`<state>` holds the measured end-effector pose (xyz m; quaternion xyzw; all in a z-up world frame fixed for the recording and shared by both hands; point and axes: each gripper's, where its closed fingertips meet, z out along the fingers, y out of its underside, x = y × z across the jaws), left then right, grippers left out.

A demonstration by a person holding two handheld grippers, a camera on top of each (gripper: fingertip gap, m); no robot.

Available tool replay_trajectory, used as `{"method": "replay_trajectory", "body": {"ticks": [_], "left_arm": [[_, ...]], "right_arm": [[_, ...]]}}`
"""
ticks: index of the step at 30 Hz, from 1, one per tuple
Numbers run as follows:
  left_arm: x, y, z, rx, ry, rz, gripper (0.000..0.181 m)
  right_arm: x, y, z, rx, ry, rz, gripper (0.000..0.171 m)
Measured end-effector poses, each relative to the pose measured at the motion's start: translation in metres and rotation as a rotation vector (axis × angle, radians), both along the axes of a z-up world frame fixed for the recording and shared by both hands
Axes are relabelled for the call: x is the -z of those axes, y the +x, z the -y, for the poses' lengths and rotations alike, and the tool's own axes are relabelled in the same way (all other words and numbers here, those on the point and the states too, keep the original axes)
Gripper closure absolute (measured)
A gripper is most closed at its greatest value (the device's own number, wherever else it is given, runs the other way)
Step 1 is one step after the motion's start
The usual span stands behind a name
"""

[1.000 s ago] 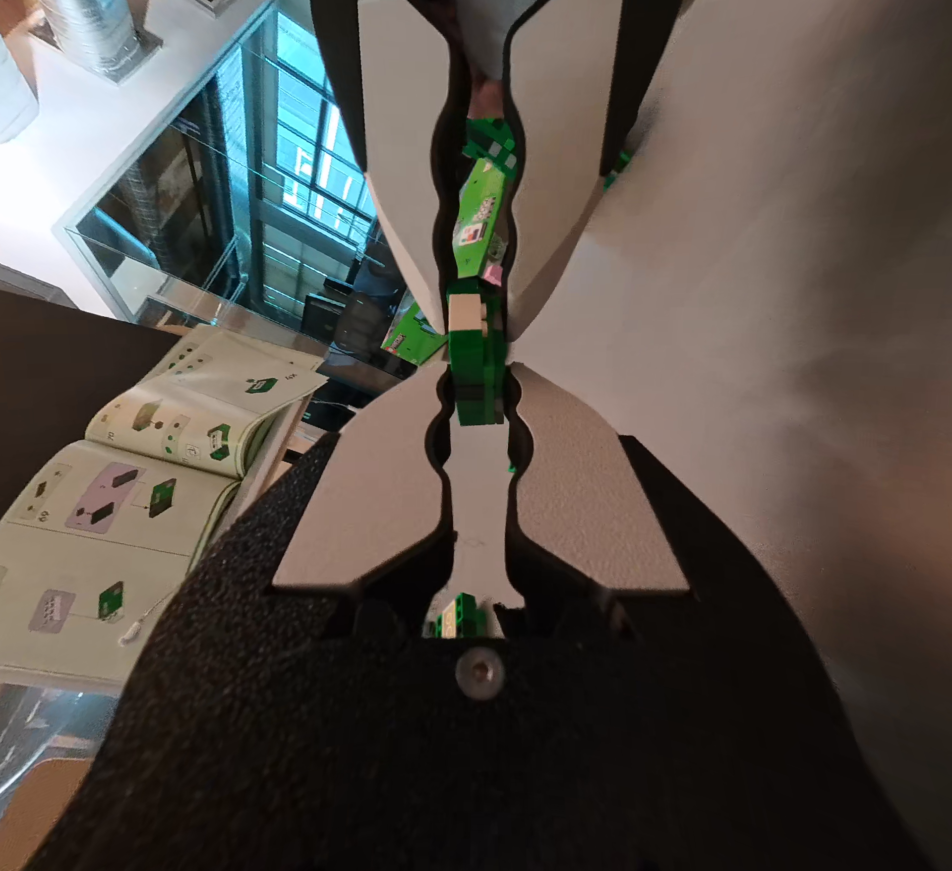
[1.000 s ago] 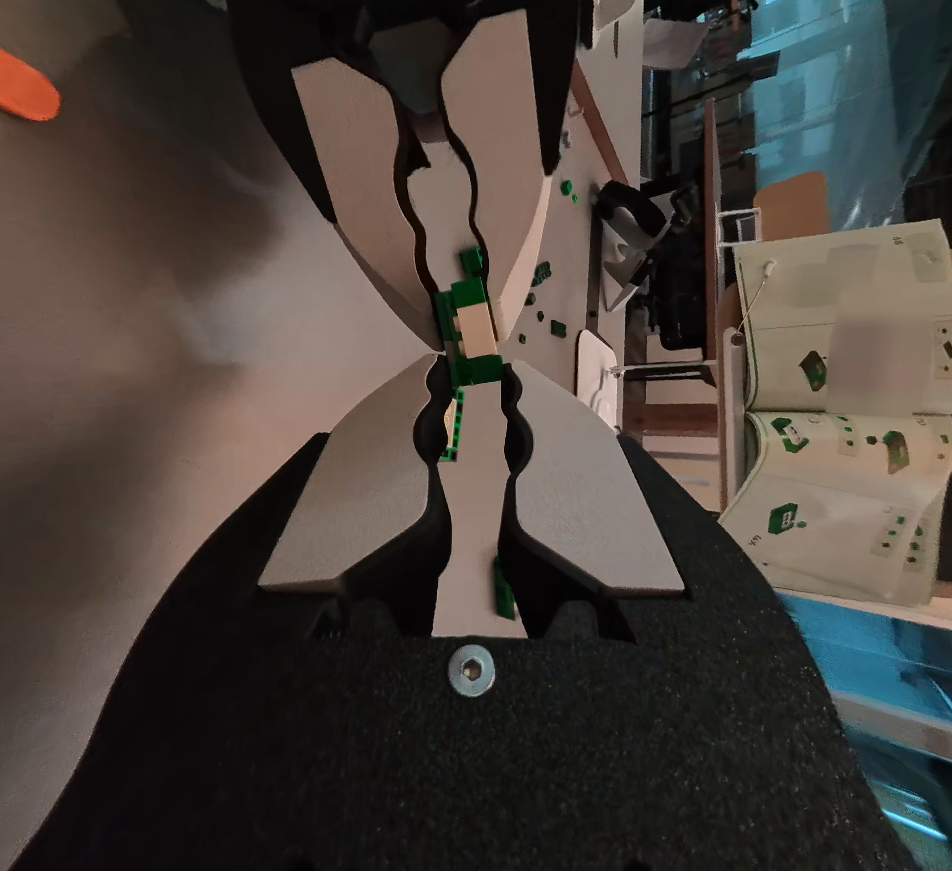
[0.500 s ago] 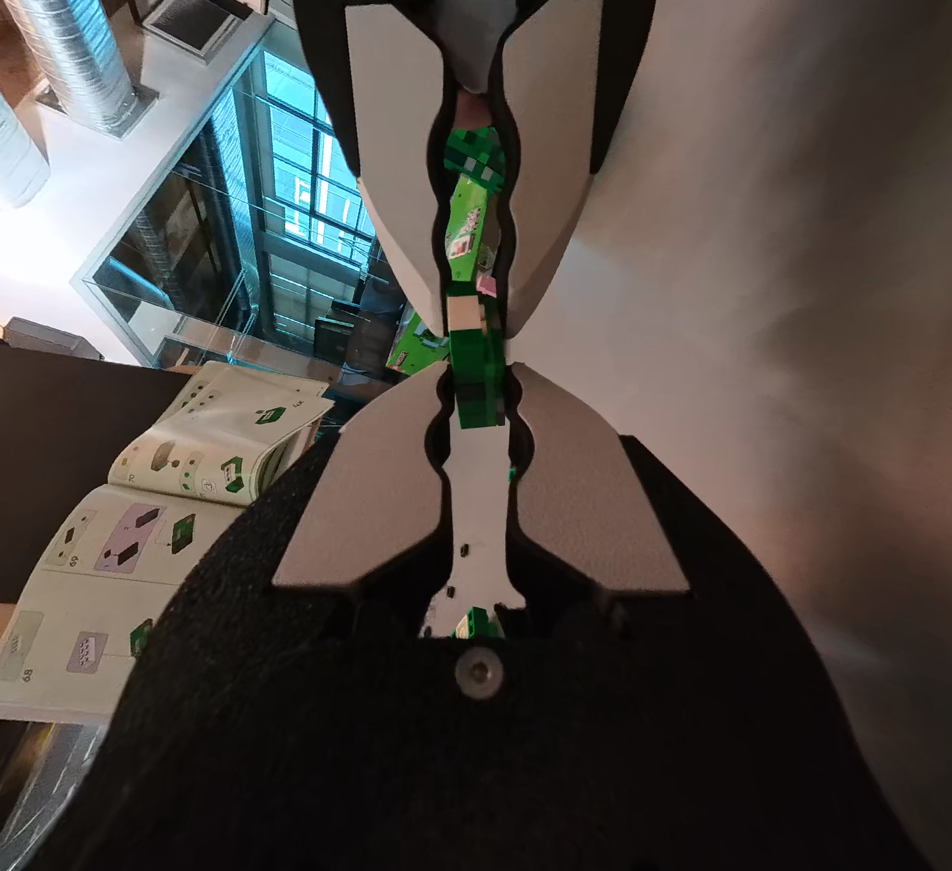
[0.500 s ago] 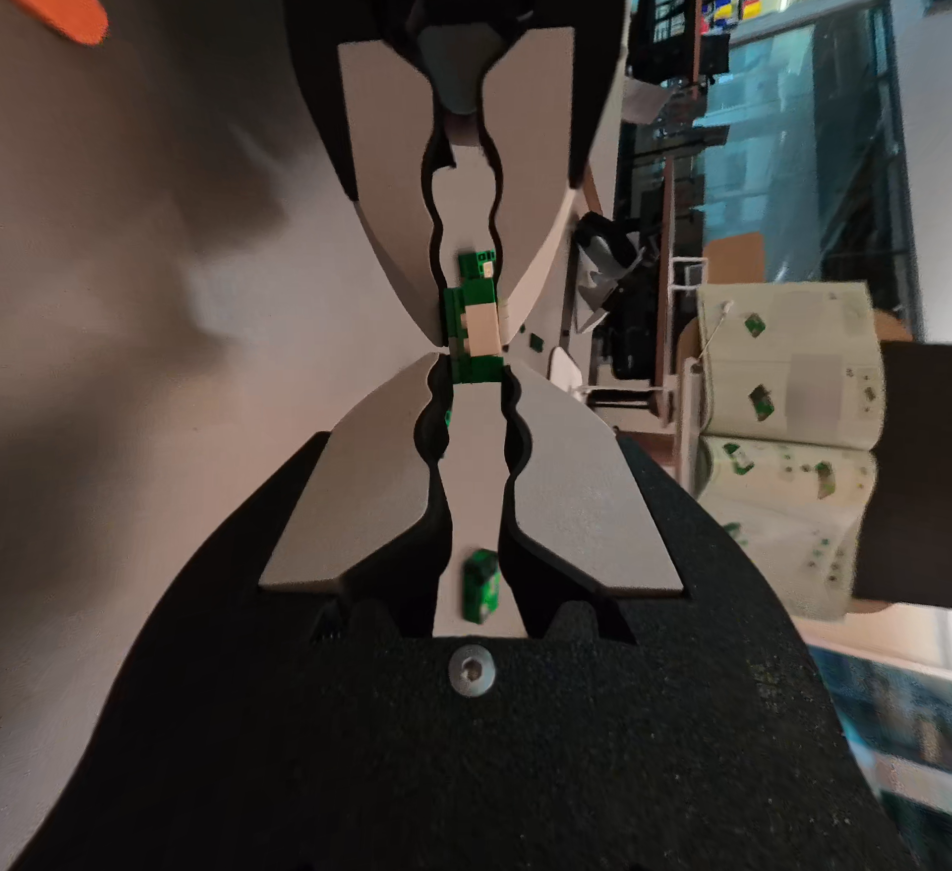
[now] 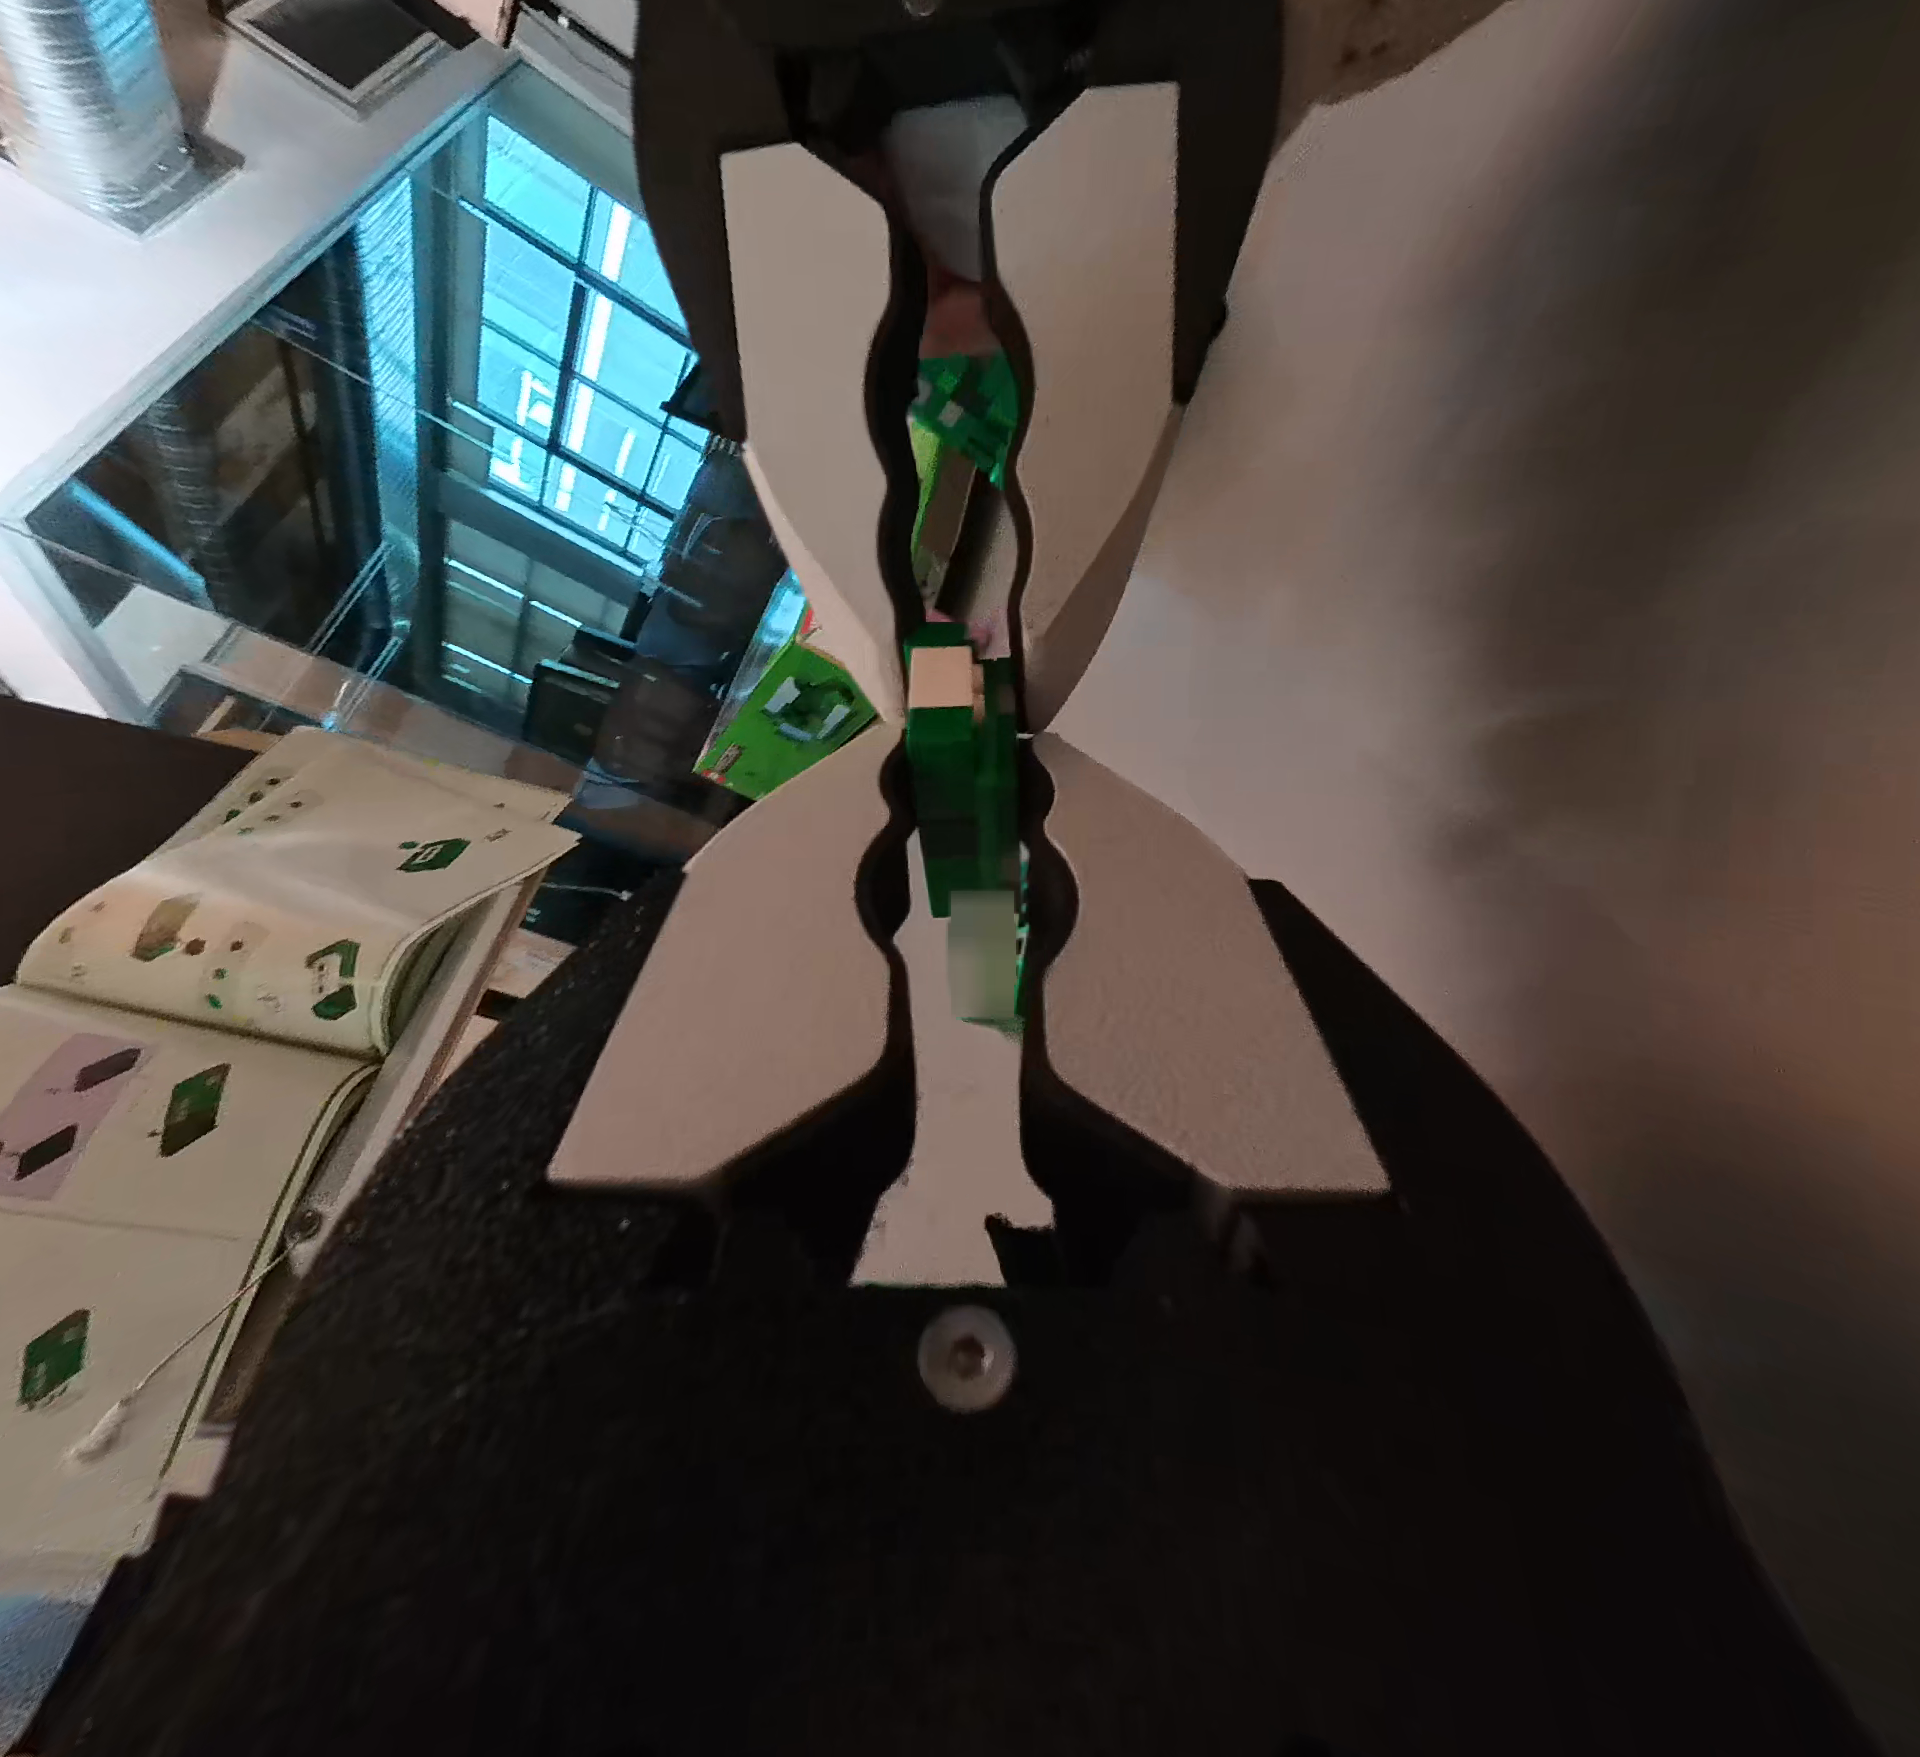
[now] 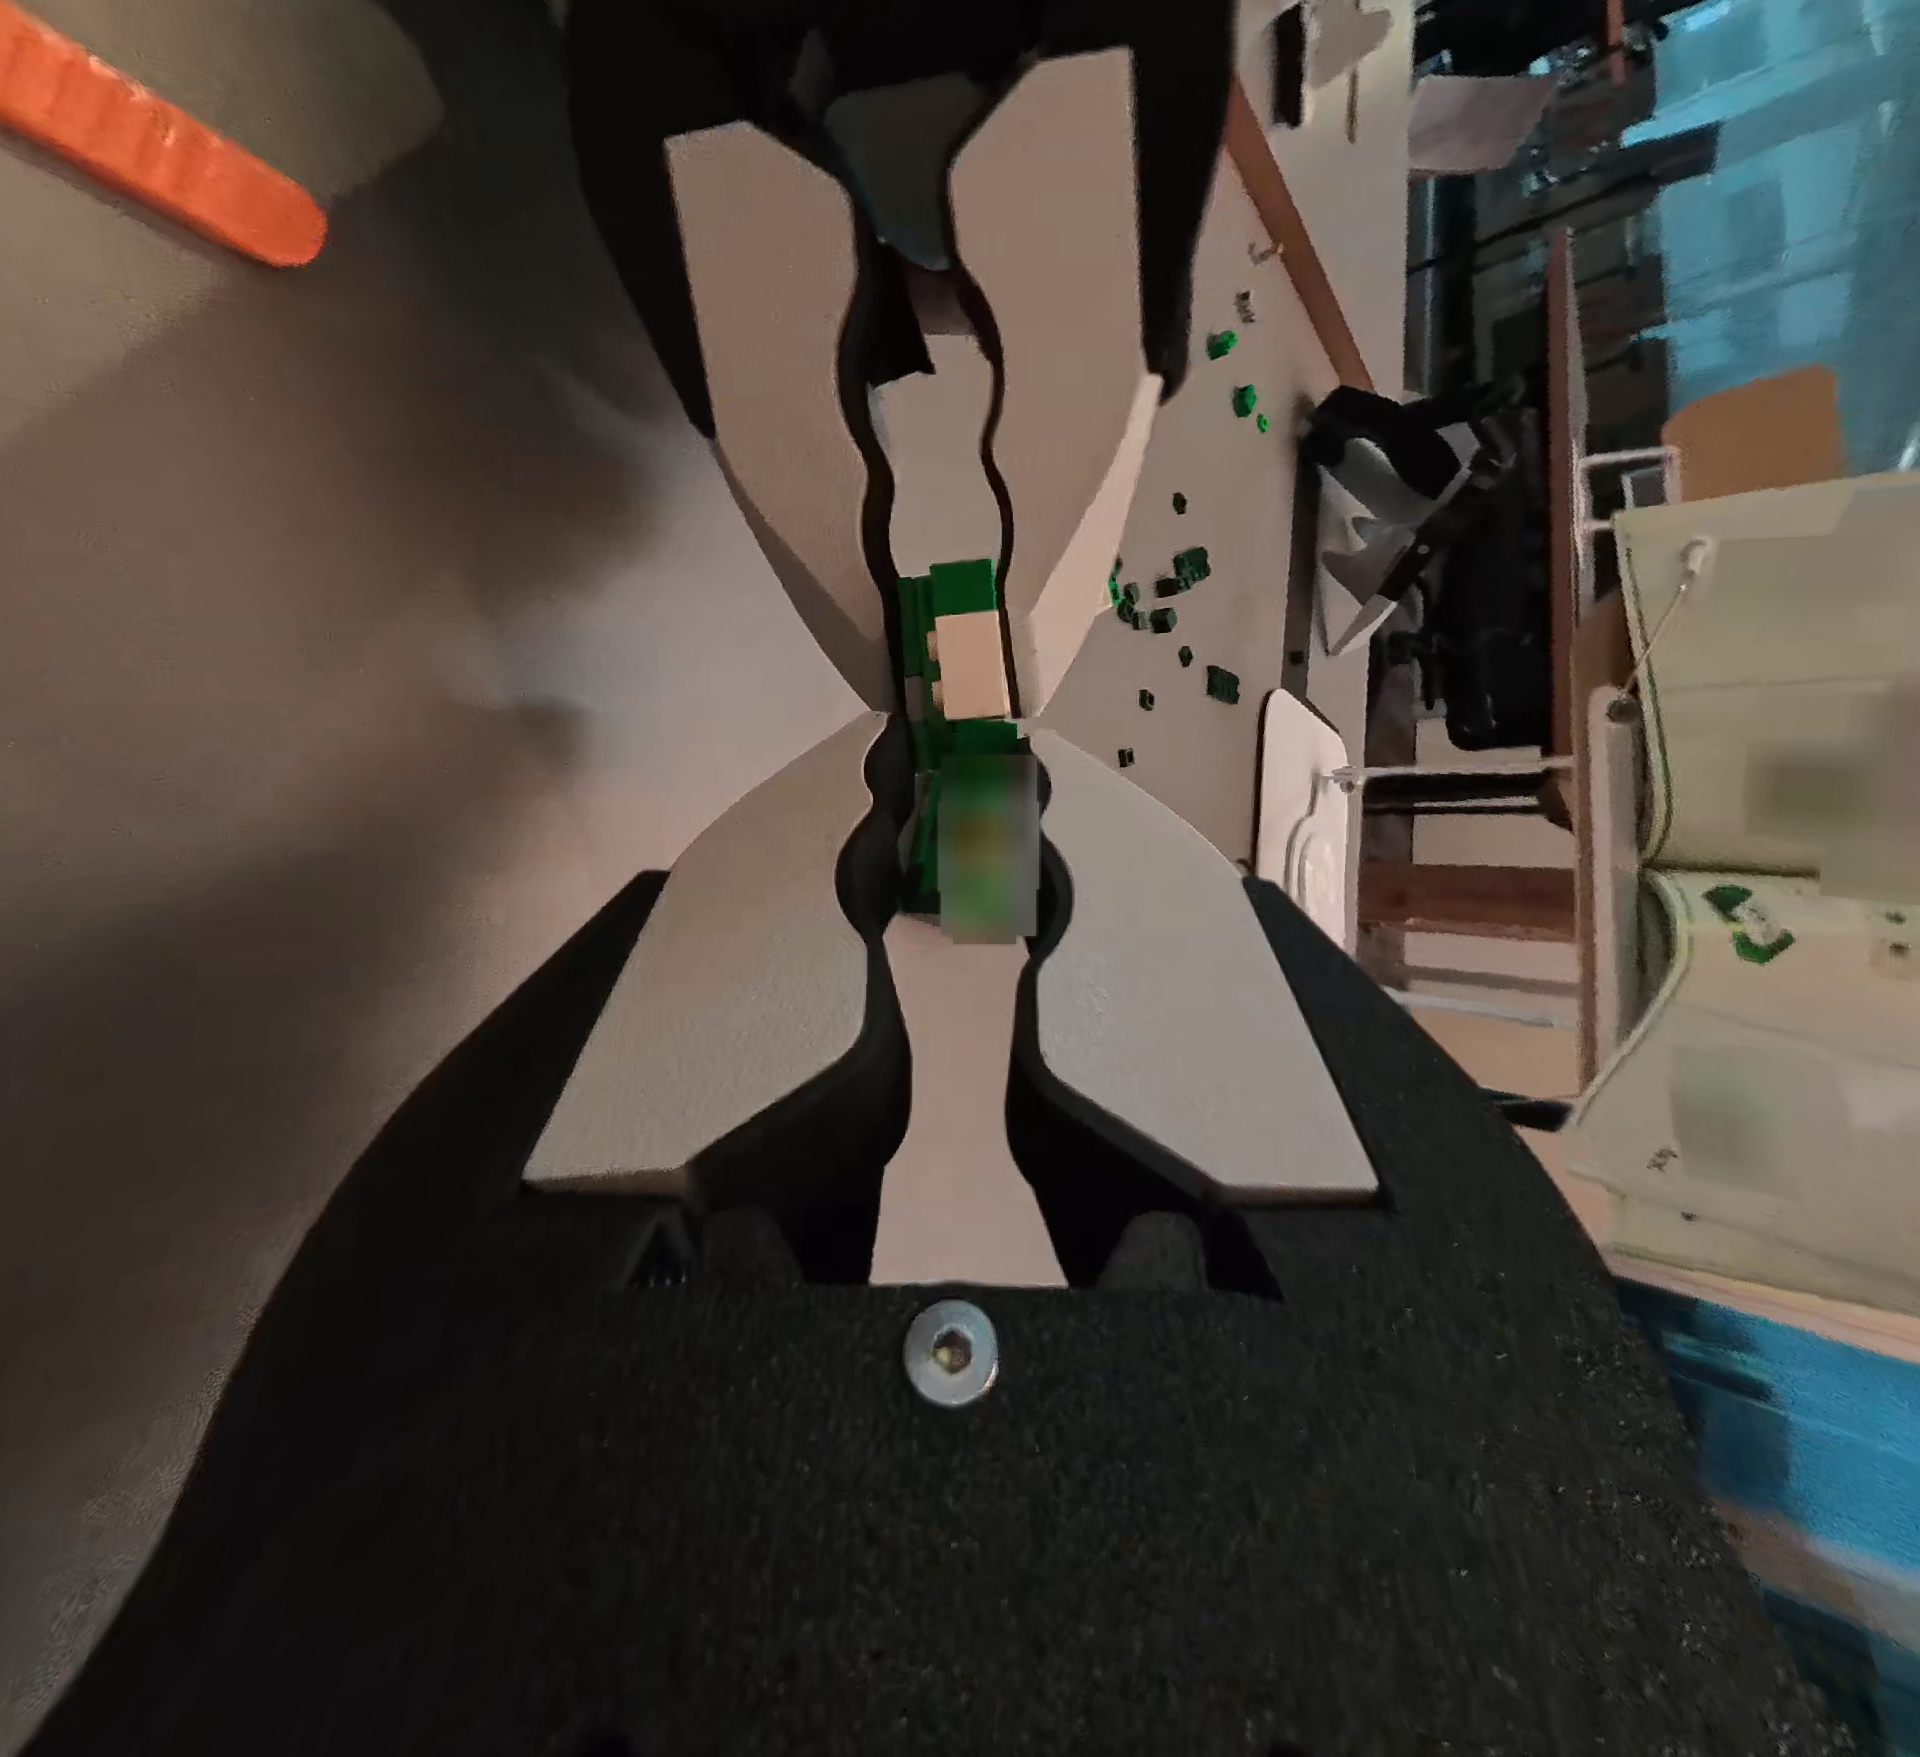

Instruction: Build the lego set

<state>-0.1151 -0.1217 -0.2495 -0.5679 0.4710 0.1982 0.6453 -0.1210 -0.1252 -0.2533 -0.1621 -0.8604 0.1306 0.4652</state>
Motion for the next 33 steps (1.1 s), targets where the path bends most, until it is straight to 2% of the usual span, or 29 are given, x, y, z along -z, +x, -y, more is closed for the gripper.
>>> {"method": "replay_trajectory", "body": {"ticks": [3, 4, 9, 14, 18, 22, 27, 33], "left_arm": [[0.005, 0.004, 0.001, 0.024, -0.041, 0.014, 0.164], [0.005, 0.003, 0.001, 0.028, -0.051, 0.035, 0.164], [0.003, 0.002, 0.0, 0.031, -0.069, 0.084, 0.164], [0.0, -0.002, -0.004, 0.022, -0.09, 0.166, 0.163], [0.004, -0.008, -0.006, -0.024, -0.066, 0.094, 0.162], [0.001, -0.007, -0.004, -0.013, -0.069, 0.1, 0.164], [-0.008, 0.0, 0.003, 0.083, -0.114, 0.232, 0.164], [-0.021, 0.003, 0.009, 0.218, -0.201, 0.514, 0.164]], "right_arm": [[0.005, 0.003, 0.0, -0.039, 0.201, 0.033, 0.152], [0.004, 0.002, -0.001, -0.035, 0.208, 0.034, 0.153], [0.003, 0.001, -0.002, 0.0, 0.158, 0.059, 0.153], [0.0, -0.002, -0.006, 0.059, -0.002, 0.069, 0.154], [0.0, -0.003, -0.008, 0.077, 0.002, 0.075, 0.154], [-0.001, -0.002, -0.006, 0.067, -0.018, 0.078, 0.154], [-0.01, 0.004, 0.003, 0.024, -0.102, 0.117, 0.153], [-0.025, 0.005, 0.01, 0.062, -0.213, 0.277, 0.153]]}}
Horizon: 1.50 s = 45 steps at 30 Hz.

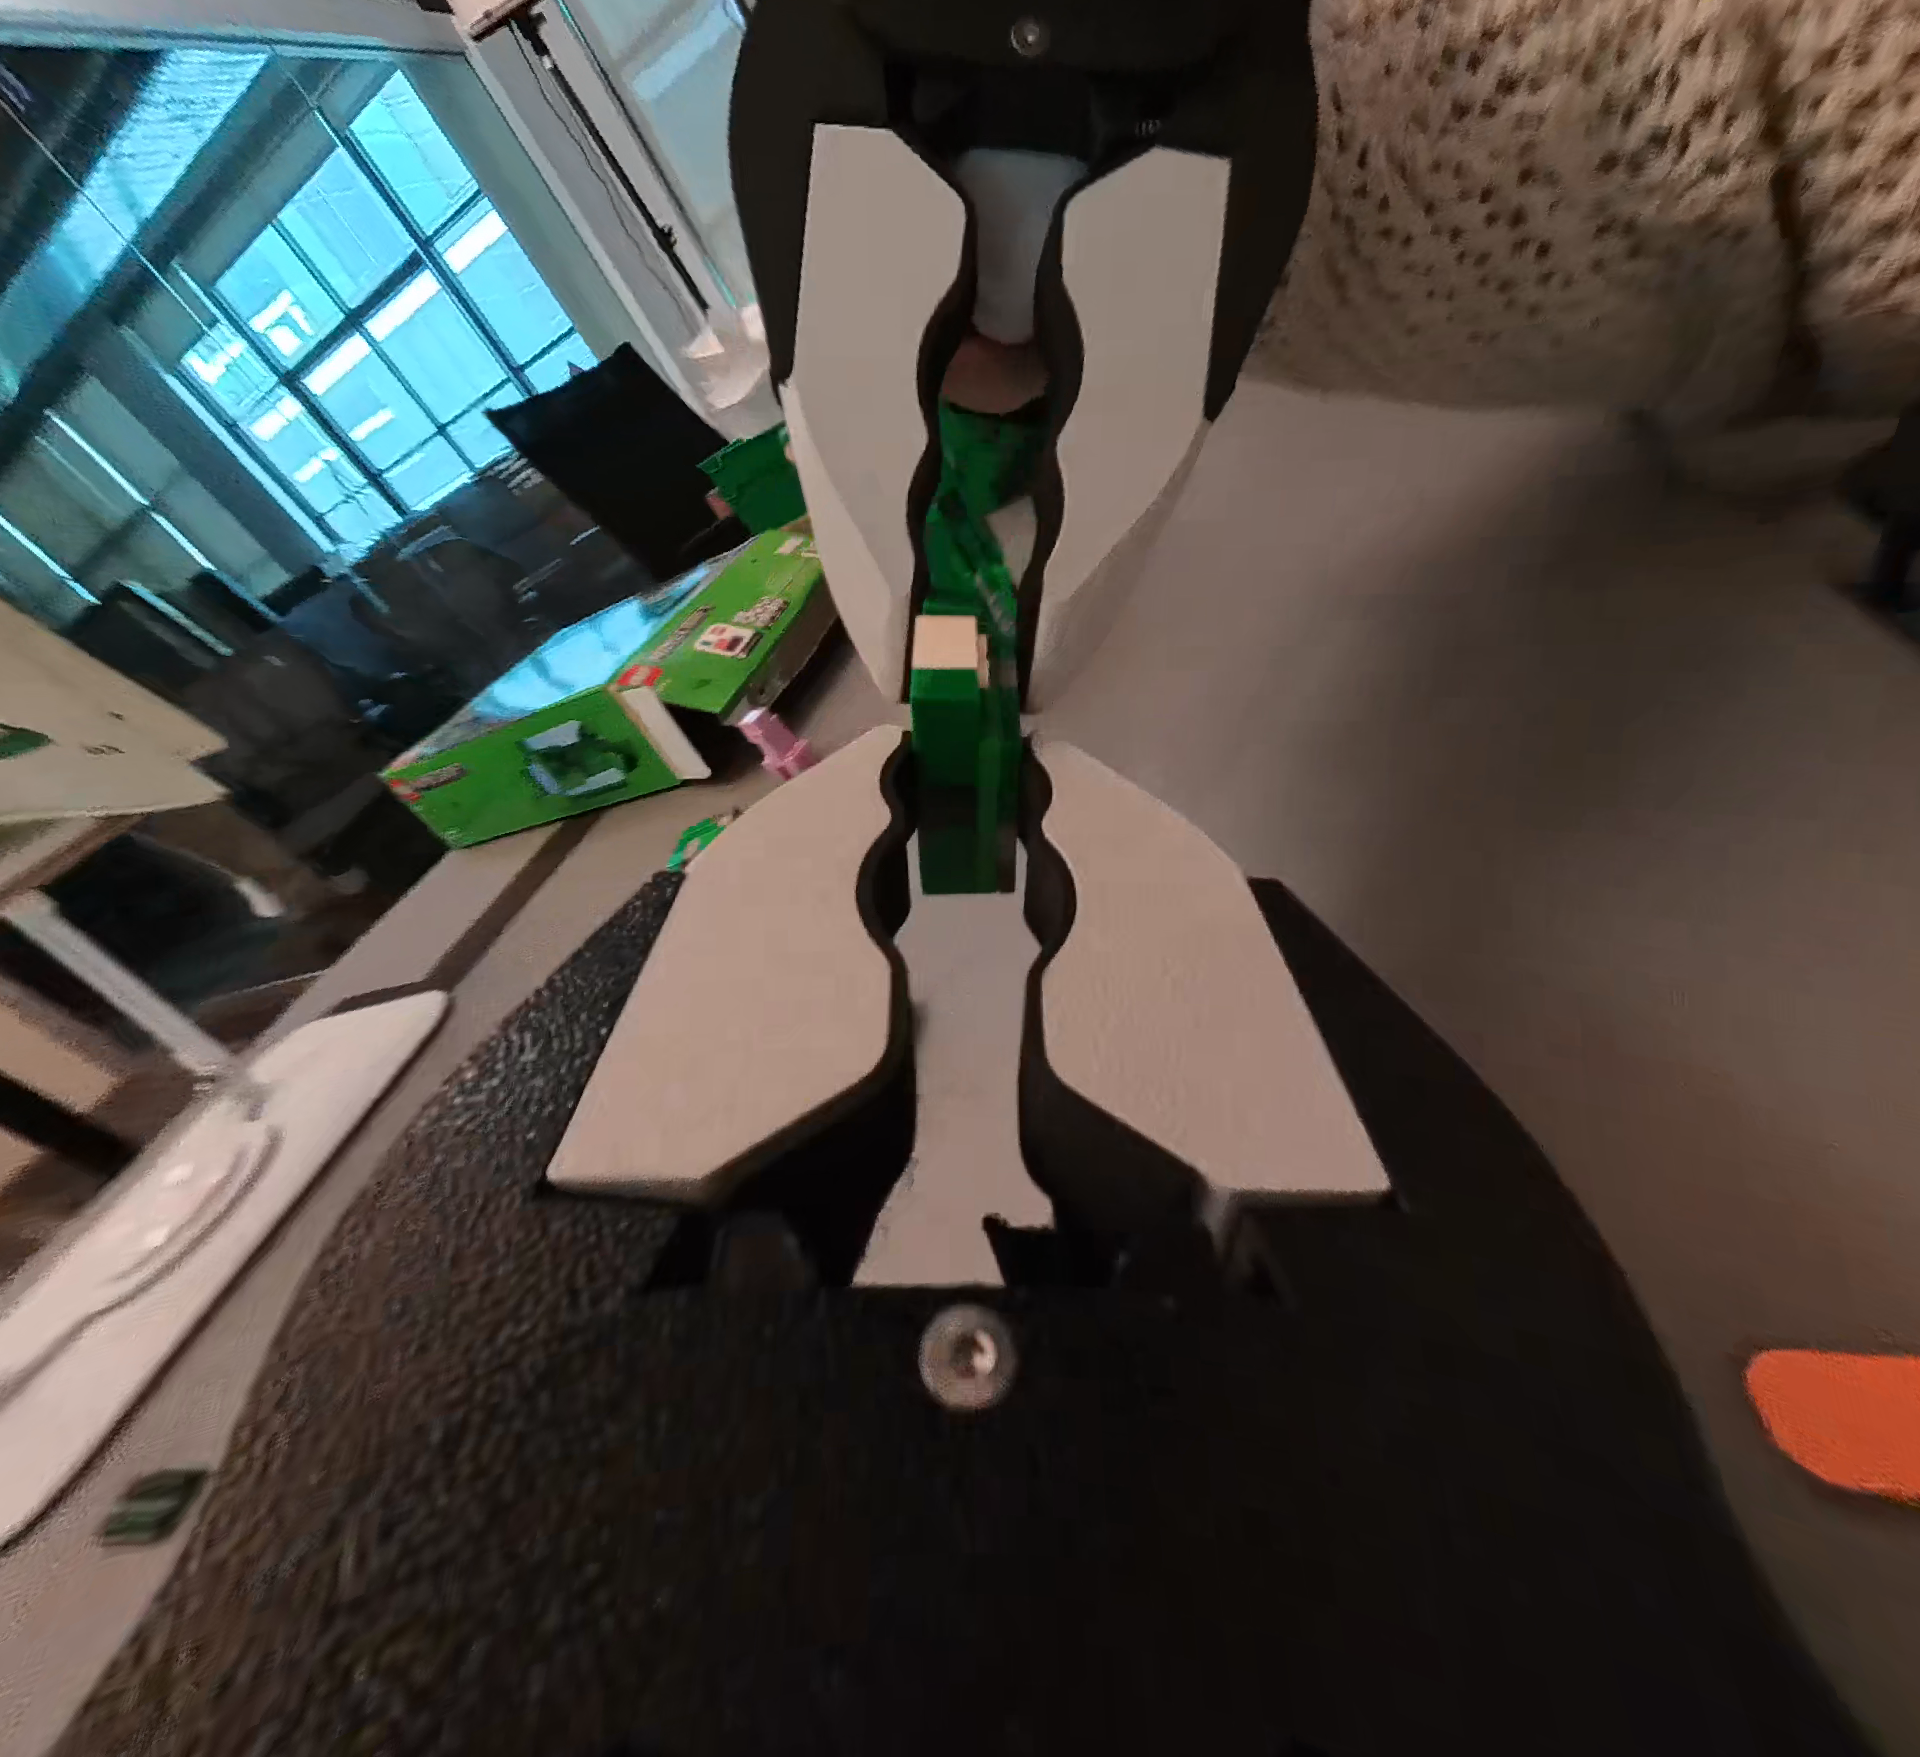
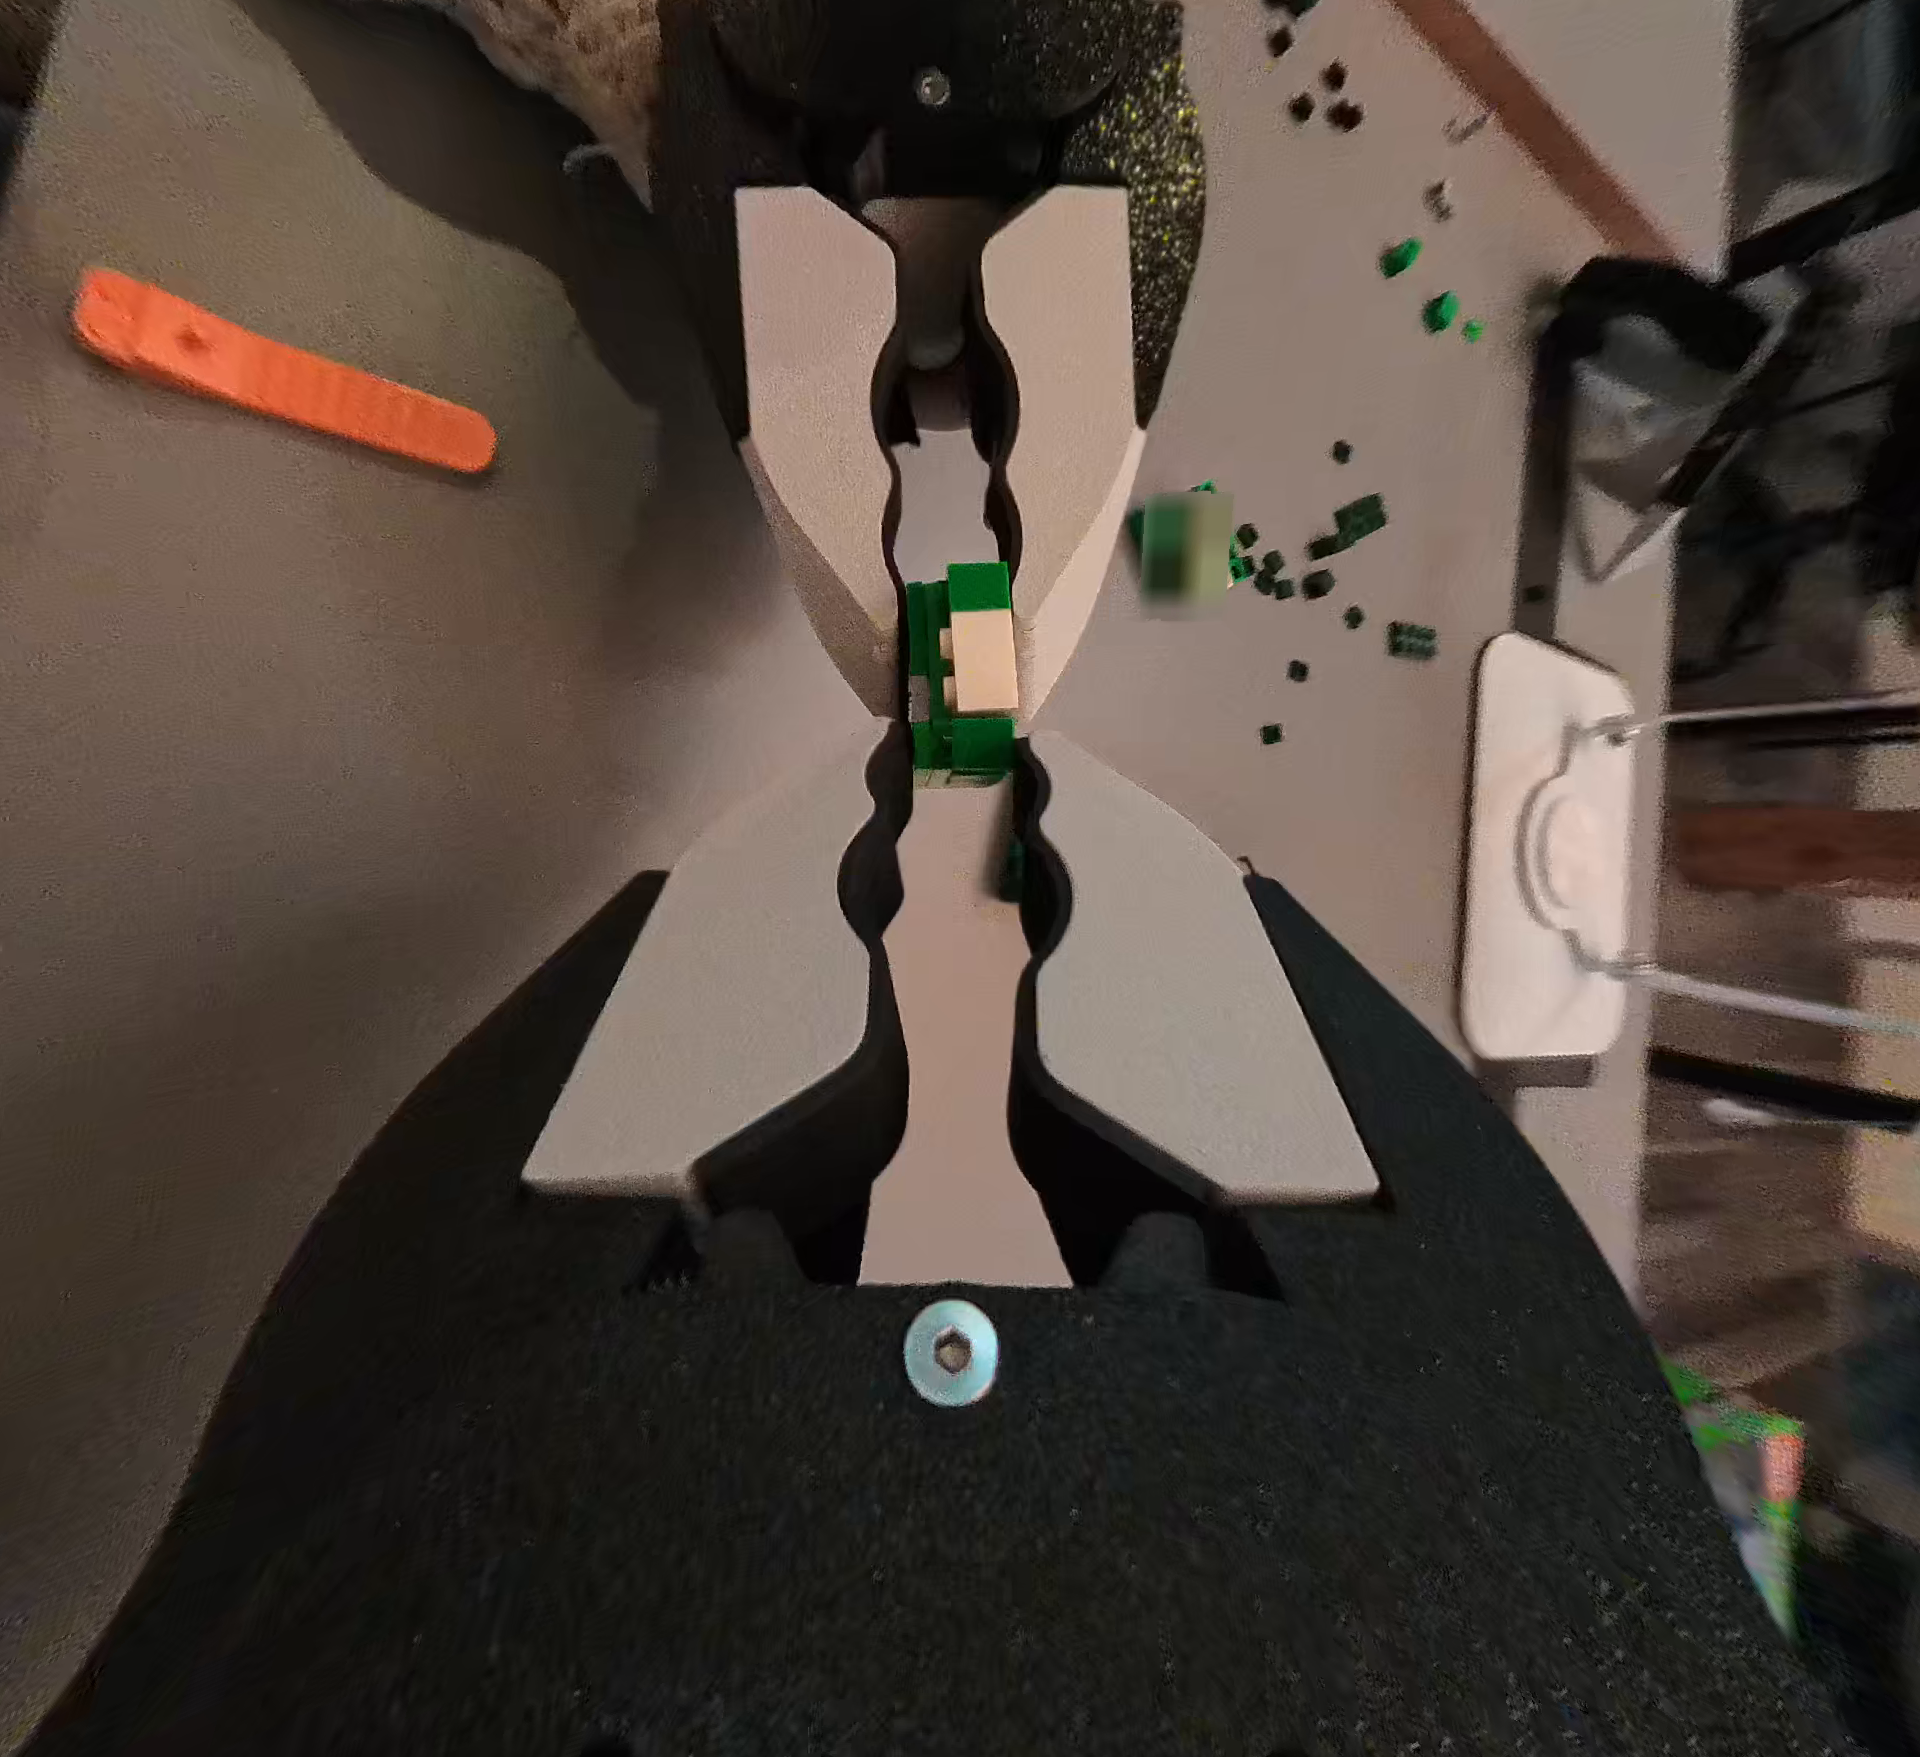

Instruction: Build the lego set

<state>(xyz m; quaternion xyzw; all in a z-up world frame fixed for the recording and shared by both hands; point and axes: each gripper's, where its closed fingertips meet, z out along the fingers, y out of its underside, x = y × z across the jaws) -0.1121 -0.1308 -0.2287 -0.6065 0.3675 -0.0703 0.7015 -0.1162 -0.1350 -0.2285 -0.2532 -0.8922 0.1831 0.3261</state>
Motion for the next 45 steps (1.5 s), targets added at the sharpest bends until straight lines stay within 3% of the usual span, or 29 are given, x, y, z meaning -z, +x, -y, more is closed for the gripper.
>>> {"method": "replay_trajectory", "body": {"ticks": [4, 9, 16, 24, 32, 40, 45], "left_arm": [[-0.004, -0.001, 0.001, 0.05, -0.074, 0.129, 0.164], [0.002, -0.002, -0.002, 0.056, -0.133, 0.151, 0.164], [0.004, -0.001, -0.002, 0.054, -0.129, 0.143, 0.164], [-0.008, -0.003, 0.002, 0.067, -0.054, 0.183, 0.164], [-0.035, -0.001, 0.021, 0.204, 0.055, 0.315, 0.164], [-0.047, 0.006, 0.035, 0.353, 0.05, 0.424, 0.164], [-0.045, 0.008, 0.036, 0.385, 0.022, 0.443, 0.164]], "right_arm": [[-0.003, 0.0, 0.0, 0.055, -0.138, 0.145, 0.153], [0.003, 0.0, -0.003, 0.065, -0.168, 0.235, 0.153], [0.005, 0.0, -0.004, 0.048, -0.068, 0.255, 0.153], [-0.004, -0.004, 0.002, 0.043, -0.101, 0.209, 0.146], [-0.03, -0.006, 0.008, 0.072, -0.253, -0.011, 0.129], [-0.052, 0.004, 0.034, 0.082, -0.522, -0.34, 0.138], [-0.051, 0.007, 0.035, 0.082, -0.575, -0.382, 0.144]]}}
